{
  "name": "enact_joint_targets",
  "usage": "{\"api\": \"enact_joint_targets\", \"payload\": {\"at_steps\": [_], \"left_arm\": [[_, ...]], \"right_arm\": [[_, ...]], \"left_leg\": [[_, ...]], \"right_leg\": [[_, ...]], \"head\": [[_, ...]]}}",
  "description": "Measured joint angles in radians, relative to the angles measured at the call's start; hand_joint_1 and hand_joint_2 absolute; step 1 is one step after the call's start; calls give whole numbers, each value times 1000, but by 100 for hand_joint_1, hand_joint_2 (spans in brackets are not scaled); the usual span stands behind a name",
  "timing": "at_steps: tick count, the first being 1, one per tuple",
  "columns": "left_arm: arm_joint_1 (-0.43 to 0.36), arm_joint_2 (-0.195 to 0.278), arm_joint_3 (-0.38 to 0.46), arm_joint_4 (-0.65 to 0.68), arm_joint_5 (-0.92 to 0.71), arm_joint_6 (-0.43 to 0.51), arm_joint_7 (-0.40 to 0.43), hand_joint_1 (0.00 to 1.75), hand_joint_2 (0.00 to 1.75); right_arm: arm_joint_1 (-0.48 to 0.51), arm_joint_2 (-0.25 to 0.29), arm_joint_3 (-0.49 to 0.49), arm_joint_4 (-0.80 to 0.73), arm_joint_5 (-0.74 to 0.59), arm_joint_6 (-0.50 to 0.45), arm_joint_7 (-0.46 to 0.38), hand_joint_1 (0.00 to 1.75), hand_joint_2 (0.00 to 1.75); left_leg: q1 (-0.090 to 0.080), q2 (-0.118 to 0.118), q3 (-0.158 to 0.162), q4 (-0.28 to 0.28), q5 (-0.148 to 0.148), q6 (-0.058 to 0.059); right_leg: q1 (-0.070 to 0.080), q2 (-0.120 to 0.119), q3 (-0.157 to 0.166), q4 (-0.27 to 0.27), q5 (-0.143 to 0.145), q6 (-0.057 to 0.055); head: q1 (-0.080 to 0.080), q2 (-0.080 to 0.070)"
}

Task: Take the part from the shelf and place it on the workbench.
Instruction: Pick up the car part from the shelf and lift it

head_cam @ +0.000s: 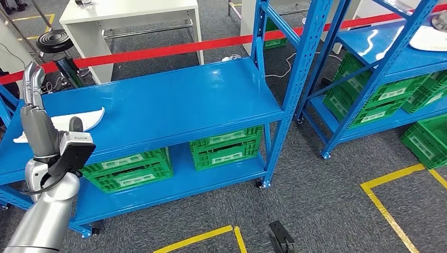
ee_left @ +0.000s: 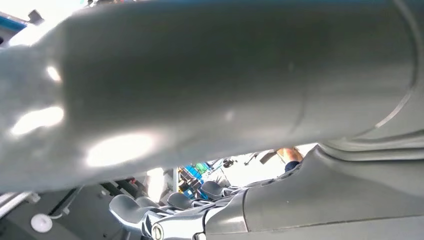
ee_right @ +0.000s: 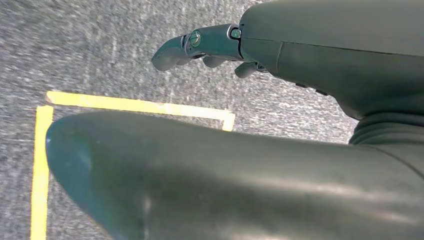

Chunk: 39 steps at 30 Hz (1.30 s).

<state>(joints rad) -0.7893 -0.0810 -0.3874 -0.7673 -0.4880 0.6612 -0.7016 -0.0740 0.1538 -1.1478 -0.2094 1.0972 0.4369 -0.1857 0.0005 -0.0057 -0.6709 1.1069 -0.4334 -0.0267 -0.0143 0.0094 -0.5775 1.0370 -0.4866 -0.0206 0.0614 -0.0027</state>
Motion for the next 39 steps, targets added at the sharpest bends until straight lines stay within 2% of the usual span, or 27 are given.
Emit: {"api": "enact_joint_targets", "payload": {"at_steps": [1,2,6,8,10,11,12,13,14,16,17,18,21,22,26,29,31,34,38,39], "left_arm": [[-2,-1,-1,1,1,1,0,0,0],[-3,-1,-3,2,5,-1,0,0,0],[23,8,-6,-31,50,-11,0,0,0],[54,21,-7,-60,57,-7,0,0,0],[99,37,-7,-86,49,-4,0,0,0],[125,47,-7,-99,39,-5,0,0,0],[149,57,-7,-111,26,-13,0,0,0],[168,67,-7,-118,16,-33,1,0,0],[178,74,-6,-120,7,-62,3,0,0],[179,82,-6,-109,-7,-123,6,0,0],[174,85,-6,-96,-15,-142,6,0,0],[165,87,-6,-79,-23,-157,5,0,0],[121,88,-6,-17,-17,-211,3,0,0],[101,88,-6,6,-9,-228,3,0,0],[5,69,-6,114,2,-253,3,0,0],[-71,33,-6,200,-2,-249,3,0,0],[-113,6,-7,247,-10,-227,9,0,0],[-165,-31,-13,302,-56,-167,46,0,0],[-210,-54,-51,362,-130,-131,108,0,175],[-217,-56,-60,375,-139,-133,119,0,175]], "right_arm": [[-1,0,0,0,0,0,1,0,0],[-1,0,0,0,-2,0,2,0,0],[-2,0,0,0,-21,1,-8,0,0],[-2,0,0,0,-23,2,2,0,0],[0,-2,0,0,-19,3,20,0,0],[2,-3,0,0,-15,3,27,0,0],[5,-4,0,0,-12,3,31,0,0],[6,-6,0,0,-11,3,32,0,0],[7,-8,-1,0,-13,3,33,0,0],[4,-9,-1,0,-21,3,41,0,0],[3,-8,-1,0,-22,3,49,0,0],[2,-5,-2,0,-19,3,57,0,0],[3,6,-2,0,-8,2,64,0,0],[3,10,-2,0,-7,1,61,0,0],[2,24,-2,0,-4,0,55,0,0],[1,30,-2,0,-17,1,53,0,0],[0,32,-2,0,-25,1,51,0,0],[1,36,-3,0,-29,1,65,0,0],[1,47,-6,1,-27,1,97,0,0],[2,51,-7,1,-27,1,105,0,0]], "left_leg": [[-3,0,21,-47,16,5],[-5,0,32,-72,18,10],[-5,-1,49,-91,10,31],[-1,1,59,-98,9,41],[-2,2,63,-98,3,46],[-3,1,64,-96,0,47],[-3,1,67,-94,-4,45],[-1,0,68,-90,-8,43],[0,-2,69,-84,-14,39],[-2,-8,66,-70,-25,27],[-3,-10,64,-65,-29,23],[-6,-11,63,-63,-31,25],[-8,-11,67,-68,-29,42],[-8,-11,69,-70,-28,42],[-7,-10,74,-80,-23,31],[-7,-10,75,-84,-21,15],[-7,-10,75,-84,-21,8],[-7,-10,75,-84,-21,6],[-7,-9,76,-83,-21,6],[-7,-9,76,-83,-22,6]], "right_leg": [[1,0,3,0,-4,5],[1,0,4,-1,-8,10],[-1,-5,4,10,-23,32],[-2,-6,-38,96,-65,37],[-2,-6,-111,223,-110,41],[-3,-6,-137,259,-113,42],[-3,-6,-144,259,-96,43],[-4,-6,-132,218,-62,43],[-6,-6,-108,153,-22,43],[-6,-5,-62,45,19,39],[-6,-4,-52,22,22,34],[-5,-3,-49,17,18,30],[-3,-1,-48,16,20,23],[-3,-1,-48,16,20,20],[-2,0,-47,17,20,12],[-1,-1,-47,17,19,11],[-1,0,-47,17,20,11],[-2,0,-46,17,20,11],[-3,0,-45,15,20,11],[-4,0,-44,15,20,11]], "head": [[0,0],[0,0],[1,0],[3,0],[4,0],[4,0],[4,0],[4,0],[4,0],[5,0],[5,0],[5,0],[5,0],[5,0],[5,0],[5,0],[5,0],[5,0],[5,0],[5,0]]}}
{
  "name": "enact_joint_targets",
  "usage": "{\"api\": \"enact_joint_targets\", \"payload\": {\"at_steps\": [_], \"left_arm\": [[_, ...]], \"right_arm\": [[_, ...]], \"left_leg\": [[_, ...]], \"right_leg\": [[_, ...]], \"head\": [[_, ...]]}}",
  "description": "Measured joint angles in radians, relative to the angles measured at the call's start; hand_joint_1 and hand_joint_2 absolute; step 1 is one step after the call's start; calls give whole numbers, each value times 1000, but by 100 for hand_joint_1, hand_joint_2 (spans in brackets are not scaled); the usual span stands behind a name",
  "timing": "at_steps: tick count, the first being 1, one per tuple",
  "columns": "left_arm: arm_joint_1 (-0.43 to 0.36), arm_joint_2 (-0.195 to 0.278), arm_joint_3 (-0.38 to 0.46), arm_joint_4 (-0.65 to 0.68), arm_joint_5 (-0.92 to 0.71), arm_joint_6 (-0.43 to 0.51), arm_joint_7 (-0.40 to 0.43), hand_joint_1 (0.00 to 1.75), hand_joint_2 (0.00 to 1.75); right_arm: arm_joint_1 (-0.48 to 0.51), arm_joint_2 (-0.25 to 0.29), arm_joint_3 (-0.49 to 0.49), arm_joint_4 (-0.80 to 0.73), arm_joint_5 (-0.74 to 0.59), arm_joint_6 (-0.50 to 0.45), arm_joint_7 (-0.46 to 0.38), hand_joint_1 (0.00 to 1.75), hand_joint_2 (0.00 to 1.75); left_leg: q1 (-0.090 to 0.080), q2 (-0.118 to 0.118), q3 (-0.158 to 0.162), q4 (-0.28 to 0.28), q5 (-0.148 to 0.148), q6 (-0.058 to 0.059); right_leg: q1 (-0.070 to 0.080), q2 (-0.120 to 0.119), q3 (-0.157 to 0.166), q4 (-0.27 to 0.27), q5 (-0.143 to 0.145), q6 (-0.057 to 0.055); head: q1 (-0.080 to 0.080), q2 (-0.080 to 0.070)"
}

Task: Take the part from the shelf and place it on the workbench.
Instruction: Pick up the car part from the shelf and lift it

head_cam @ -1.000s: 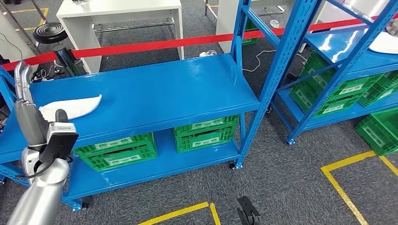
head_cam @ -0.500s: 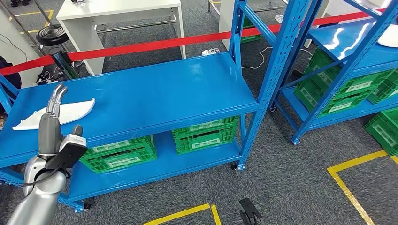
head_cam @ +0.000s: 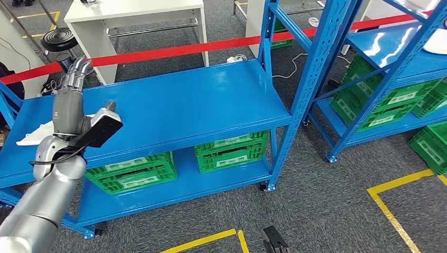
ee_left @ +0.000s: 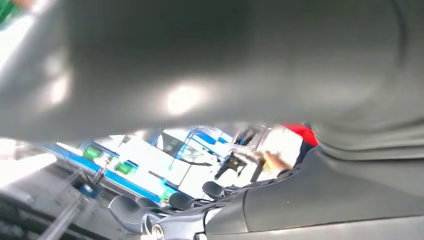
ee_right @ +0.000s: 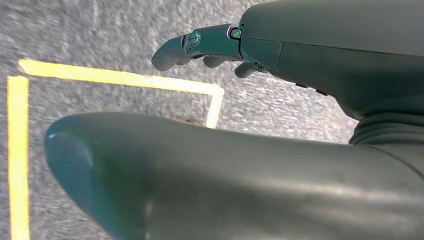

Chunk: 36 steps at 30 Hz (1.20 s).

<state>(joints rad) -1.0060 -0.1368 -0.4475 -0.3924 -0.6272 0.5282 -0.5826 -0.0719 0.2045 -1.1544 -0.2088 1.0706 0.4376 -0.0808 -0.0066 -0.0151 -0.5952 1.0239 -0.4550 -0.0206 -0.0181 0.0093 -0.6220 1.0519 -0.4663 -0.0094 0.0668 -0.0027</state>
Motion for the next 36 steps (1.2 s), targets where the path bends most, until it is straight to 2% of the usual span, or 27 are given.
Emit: {"api": "enact_joint_targets", "payload": {"at_steps": [7,13,18,28,36], "left_arm": [[-15,-10,-45,56,-49,-9,59,0,175],[-35,-29,-121,96,-172,-26,225,0,175],[-43,-28,-185,124,-242,-27,354,0,175],[-43,-8,-222,151,-257,-57,410,0,175],[-32,71,-222,170,-255,-84,470,0,175]], "right_arm": [[3,13,-3,0,3,0,24,0,0],[4,20,-4,0,3,0,-2,0,0],[5,22,-7,0,-4,0,-5,0,0],[7,23,-16,0,-12,0,4,0,0],[9,28,-28,0,-15,0,7,0,0]], "left_leg": [[0,0,0,1,-1,1],[0,0,0,2,-1,1],[0,0,0,2,-1,2],[0,0,0,2,-1,2],[0,0,0,1,-1,2]], "right_leg": [[-2,0,1,-2,1,2],[-2,0,2,-3,1,2],[-2,0,2,-3,1,3],[-1,0,2,-3,1,3],[0,0,2,-3,1,2]], "head": [[0,0],[0,0],[0,0],[0,0],[0,0]]}}
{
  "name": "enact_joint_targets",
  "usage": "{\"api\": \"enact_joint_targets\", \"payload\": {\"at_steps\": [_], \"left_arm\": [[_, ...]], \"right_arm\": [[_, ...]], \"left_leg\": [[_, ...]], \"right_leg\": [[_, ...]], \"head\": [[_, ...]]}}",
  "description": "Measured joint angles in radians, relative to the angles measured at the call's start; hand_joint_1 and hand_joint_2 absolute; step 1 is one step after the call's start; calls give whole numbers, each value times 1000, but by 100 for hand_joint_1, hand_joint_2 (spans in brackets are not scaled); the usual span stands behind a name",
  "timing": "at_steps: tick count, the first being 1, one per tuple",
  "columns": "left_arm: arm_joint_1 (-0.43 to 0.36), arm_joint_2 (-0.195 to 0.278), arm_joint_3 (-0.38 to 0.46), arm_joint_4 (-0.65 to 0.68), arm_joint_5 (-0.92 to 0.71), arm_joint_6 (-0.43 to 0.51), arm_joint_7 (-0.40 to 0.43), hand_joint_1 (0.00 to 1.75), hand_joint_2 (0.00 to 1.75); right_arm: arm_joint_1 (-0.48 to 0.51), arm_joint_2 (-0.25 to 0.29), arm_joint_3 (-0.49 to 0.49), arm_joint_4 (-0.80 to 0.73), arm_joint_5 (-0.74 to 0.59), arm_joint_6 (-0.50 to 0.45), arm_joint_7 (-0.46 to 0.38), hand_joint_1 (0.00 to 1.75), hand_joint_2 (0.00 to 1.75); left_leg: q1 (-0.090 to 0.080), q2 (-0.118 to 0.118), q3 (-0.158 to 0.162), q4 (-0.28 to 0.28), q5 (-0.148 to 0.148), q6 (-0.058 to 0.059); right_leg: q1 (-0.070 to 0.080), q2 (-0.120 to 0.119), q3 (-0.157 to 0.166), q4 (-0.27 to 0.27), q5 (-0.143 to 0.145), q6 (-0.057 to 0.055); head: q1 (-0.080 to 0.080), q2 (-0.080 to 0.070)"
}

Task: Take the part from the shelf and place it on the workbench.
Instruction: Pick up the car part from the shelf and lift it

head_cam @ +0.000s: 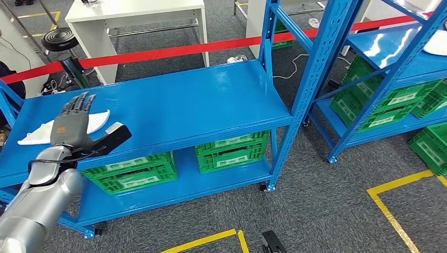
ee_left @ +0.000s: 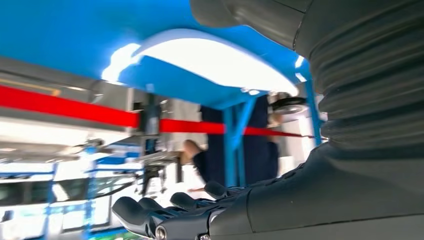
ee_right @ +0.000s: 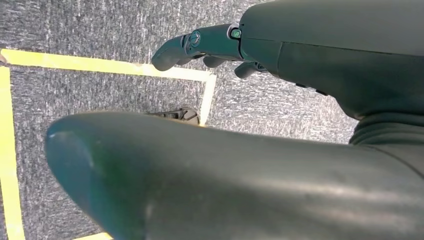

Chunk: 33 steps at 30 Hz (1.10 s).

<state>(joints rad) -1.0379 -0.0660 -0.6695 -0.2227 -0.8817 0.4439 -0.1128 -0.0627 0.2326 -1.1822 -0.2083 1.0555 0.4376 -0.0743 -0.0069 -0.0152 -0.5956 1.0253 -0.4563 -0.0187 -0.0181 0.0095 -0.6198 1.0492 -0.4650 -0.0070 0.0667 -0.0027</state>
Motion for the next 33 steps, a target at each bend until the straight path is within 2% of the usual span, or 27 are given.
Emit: {"api": "enact_joint_targets", "payload": {"at_steps": [7,13,17,21,27,33], "left_arm": [[26,73,0,7,1,-29,37,0,175],[38,117,2,11,0,-33,59,0,175],[48,149,6,12,1,-30,69,0,0],[61,176,25,11,15,-1,53,0,0],[67,185,47,11,18,27,47,0,0],[64,186,67,9,21,50,49,0,0]], "right_arm": [[1,0,-3,0,-4,0,-16,0,0],[2,0,-8,0,-1,0,-22,0,0],[6,0,-8,0,5,0,-35,0,0],[8,0,-8,0,14,0,-34,0,0],[8,0,-8,0,22,0,-35,0,0],[8,0,-8,0,24,0,-47,0,0]], "left_leg": [[0,0,0,0,0,0],[0,0,0,0,0,0],[0,0,0,0,0,0],[0,0,0,0,0,-1],[0,-1,0,0,0,-1],[-6,2,-2,6,-7,12]], "right_leg": [[0,0,0,0,0,0],[0,0,0,0,0,0],[0,0,0,0,0,0],[0,0,0,0,0,0],[0,0,0,-1,0,0],[-5,1,2,-6,2,7]], "head": [[0,0],[0,0],[0,0],[0,0],[0,0],[0,0]]}}
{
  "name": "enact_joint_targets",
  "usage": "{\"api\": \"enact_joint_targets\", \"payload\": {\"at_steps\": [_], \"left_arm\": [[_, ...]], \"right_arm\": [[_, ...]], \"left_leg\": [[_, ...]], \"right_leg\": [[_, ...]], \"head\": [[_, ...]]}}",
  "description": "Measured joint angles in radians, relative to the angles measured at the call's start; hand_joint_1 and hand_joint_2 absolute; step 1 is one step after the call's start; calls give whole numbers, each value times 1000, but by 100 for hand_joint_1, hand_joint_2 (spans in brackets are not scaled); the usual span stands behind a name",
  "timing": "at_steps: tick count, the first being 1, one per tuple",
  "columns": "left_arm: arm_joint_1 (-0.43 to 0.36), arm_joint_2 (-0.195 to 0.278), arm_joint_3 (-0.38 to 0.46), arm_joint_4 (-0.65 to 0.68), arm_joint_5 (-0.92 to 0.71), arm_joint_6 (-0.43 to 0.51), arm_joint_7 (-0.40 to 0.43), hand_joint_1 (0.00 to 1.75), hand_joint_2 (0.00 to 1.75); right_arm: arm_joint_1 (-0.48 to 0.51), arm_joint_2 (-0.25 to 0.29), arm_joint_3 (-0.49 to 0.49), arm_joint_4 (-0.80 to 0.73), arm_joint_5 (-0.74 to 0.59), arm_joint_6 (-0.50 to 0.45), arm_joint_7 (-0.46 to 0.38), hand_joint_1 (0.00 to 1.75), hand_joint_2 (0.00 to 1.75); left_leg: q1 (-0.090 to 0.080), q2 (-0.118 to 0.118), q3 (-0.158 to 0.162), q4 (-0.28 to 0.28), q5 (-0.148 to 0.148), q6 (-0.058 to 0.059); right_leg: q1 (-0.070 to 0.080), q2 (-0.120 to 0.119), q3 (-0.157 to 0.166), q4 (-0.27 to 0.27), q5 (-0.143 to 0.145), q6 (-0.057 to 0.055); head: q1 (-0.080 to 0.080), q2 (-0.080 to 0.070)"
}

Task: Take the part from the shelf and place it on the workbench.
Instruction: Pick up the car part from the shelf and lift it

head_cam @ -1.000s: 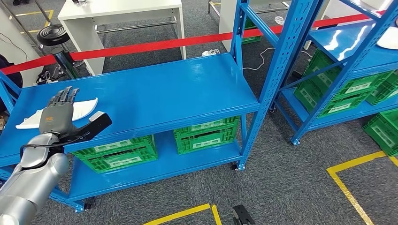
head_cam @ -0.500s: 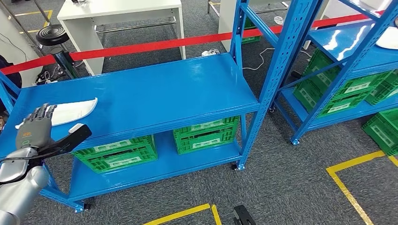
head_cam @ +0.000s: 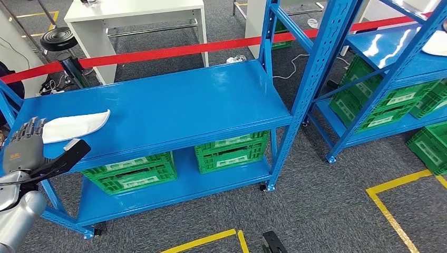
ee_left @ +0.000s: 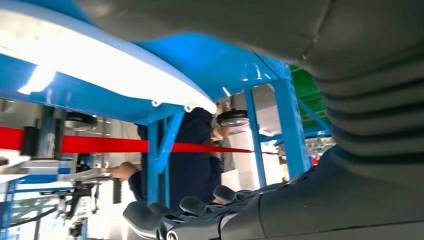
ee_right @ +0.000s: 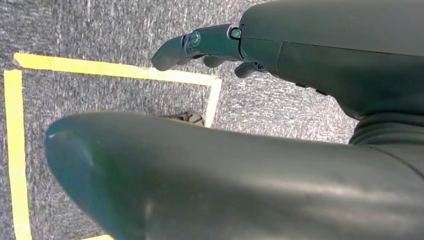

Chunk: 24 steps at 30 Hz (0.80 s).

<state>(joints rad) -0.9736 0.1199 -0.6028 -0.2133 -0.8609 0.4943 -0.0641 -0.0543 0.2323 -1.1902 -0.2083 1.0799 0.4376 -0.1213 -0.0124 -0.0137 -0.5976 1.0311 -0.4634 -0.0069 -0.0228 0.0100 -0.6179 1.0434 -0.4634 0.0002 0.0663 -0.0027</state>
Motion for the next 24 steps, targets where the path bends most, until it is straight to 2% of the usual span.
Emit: {"api": "enact_joint_targets", "payload": {"at_steps": [2,4,5,6,8,9,10,11,13,14,15,16,18,19,20,22,24], "left_arm": [[-1,2,5,-1,-3,1,-1,0,0],[-2,4,7,-3,-5,3,-5,0,0],[-4,4,8,-5,-6,4,-8,0,0],[-5,5,9,-6,-7,5,-10,0,0],[-6,6,10,-7,-11,6,-12,0,0],[-5,6,10,-7,-13,6,-12,0,0],[-3,6,10,-7,-15,6,-12,0,0],[-1,6,10,-7,-17,5,-11,0,0],[0,6,10,-7,-21,4,-6,0,0],[-1,6,10,-7,-22,4,-4,0,0],[-2,8,10,-7,-22,4,-1,0,0],[-2,9,10,-7,-22,4,1,0,0],[-2,11,11,-8,-25,6,3,0,0],[-3,12,11,-9,-26,7,2,0,0],[-4,13,11,-10,-26,8,1,0,0],[-5,15,15,-10,-25,9,0,0,0],[-4,17,20,-8,-23,9,0,0,0]], "right_arm": [[0,0,0,0,1,0,-2,0,0],[1,-1,0,0,2,0,-1,0,0],[0,-1,0,0,3,0,0,0,0],[0,-1,0,0,3,0,0,0,0],[1,-2,0,0,1,1,1,0,0],[2,-2,0,0,1,1,2,0,0],[3,-2,0,0,0,1,2,0,0],[3,-3,0,0,0,1,2,0,0],[4,-4,0,0,-1,1,1,0,0],[4,-3,0,1,-1,1,2,0,0],[3,-2,0,1,-2,1,5,0,0],[3,-2,0,2,-1,1,9,0,0],[4,-2,-1,3,-1,0,19,0,0],[5,-2,-1,3,-1,-1,21,0,0],[4,-2,-1,3,-1,-1,23,0,0],[3,-3,-1,3,0,-1,30,0,0],[2,-3,-1,3,0,-1,46,0,0]], "left_leg": [[-1,1,-1,-7,1,8],[4,1,13,-23,-1,20],[7,1,23,-27,-3,26],[8,2,31,-31,-5,30],[9,3,36,-30,-8,32],[10,3,38,-30,-11,31],[11,3,41,-29,-14,27],[13,2,45,-27,-19,21],[20,3,57,-20,-35,4],[22,3,61,-14,-44,-4],[22,3,62,-10,-53,-13],[21,4,64,-7,-59,-21],[21,3,70,-1,-63,-35],[23,4,66,16,-58,-41],[25,6,50,49,-51,-45],[26,9,-20,155,-50,-51],[25,9,-108,249,-89,-51]], "right_leg": [[0,0,3,5,10,7],[1,-2,-1,23,14,14],[1,-2,-13,45,4,15],[2,-3,-35,84,-16,16],[2,-3,-101,197,-65,20],[0,-4,-132,243,-79,22],[-2,-4,-150,261,-77,24],[-5,-4,-150,242,-55,27],[-13,-5,-107,127,17,38],[-13,-5,-86,70,32,39],[-13,-4,-69,35,36,33],[-10,-3,-62,25,24,21],[-7,-2,-49,24,11,-7],[-6,-1,-38,22,5,-17],[-5,-1,-24,20,-2,-25],[-4,1,4,15,-19,-36],[0,2,32,13,-40,-41]], "head": [[0,0],[1,0],[1,0],[1,0],[2,0],[2,0],[3,0],[3,0],[3,0],[3,0],[3,0],[2,0],[1,0],[-1,0],[-2,0],[-5,0],[-5,0]]}}
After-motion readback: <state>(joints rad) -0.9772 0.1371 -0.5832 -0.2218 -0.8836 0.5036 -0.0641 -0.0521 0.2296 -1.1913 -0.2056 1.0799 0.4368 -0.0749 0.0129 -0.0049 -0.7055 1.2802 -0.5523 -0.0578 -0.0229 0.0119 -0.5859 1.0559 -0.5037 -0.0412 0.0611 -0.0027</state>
